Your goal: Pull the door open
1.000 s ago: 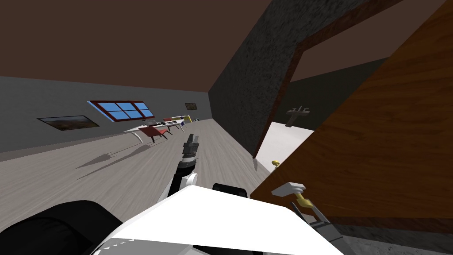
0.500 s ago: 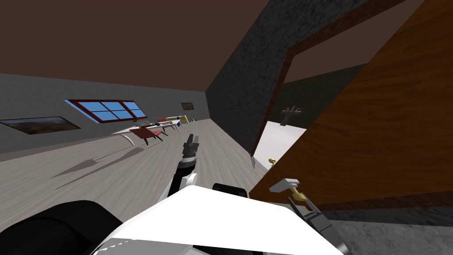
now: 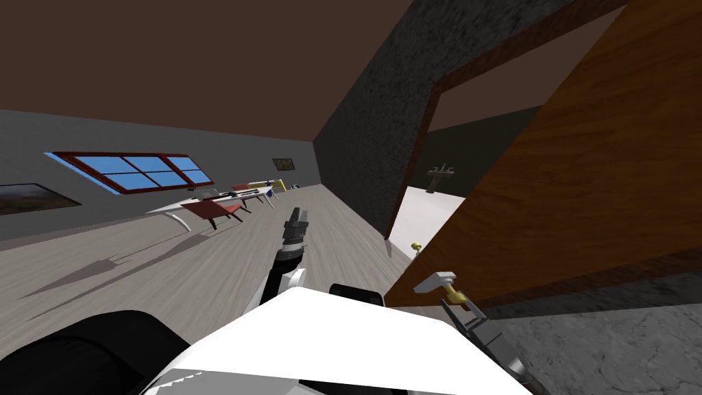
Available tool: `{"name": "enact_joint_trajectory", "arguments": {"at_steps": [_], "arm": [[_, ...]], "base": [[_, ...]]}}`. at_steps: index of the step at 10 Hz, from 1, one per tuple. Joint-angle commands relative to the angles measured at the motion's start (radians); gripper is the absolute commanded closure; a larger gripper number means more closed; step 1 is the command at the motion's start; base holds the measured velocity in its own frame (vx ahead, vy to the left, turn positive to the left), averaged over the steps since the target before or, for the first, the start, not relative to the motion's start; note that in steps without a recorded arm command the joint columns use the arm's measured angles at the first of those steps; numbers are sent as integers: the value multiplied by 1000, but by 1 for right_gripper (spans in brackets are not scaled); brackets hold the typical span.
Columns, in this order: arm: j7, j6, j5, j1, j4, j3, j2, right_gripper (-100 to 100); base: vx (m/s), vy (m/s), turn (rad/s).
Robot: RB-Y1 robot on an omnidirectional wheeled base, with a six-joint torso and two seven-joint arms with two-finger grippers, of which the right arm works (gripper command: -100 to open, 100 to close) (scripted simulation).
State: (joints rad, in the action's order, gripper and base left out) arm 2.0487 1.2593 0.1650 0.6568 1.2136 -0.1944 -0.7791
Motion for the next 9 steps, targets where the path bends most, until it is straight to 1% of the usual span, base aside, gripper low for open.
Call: {"name": "enact_joint_trajectory", "arguments": {"at_steps": [1, 2, 3, 4, 5, 7, 9], "arm": [[48, -12, -50, -20, 1, 27, 10, 100], [48, -12, -65, -20, 1, 27, 10, 100], [74, -25, -97, -31, -1, 48, 14, 100], [100, -37, -124, -41, -3, 68, 19, 100], [100, -37, -133, -41, -3, 68, 19, 100], [143, -57, -190, -58, -6, 102, 26, 100], [175, -72, -231, -70, -9, 128, 30, 100]], "base": [[-51, -16, -199], [-32, -14, -83], [-32, -20, -115], [-45, -22, -197], [-28, -21, -75], [-29, -26, -128], [-44, -30, -134]]}}
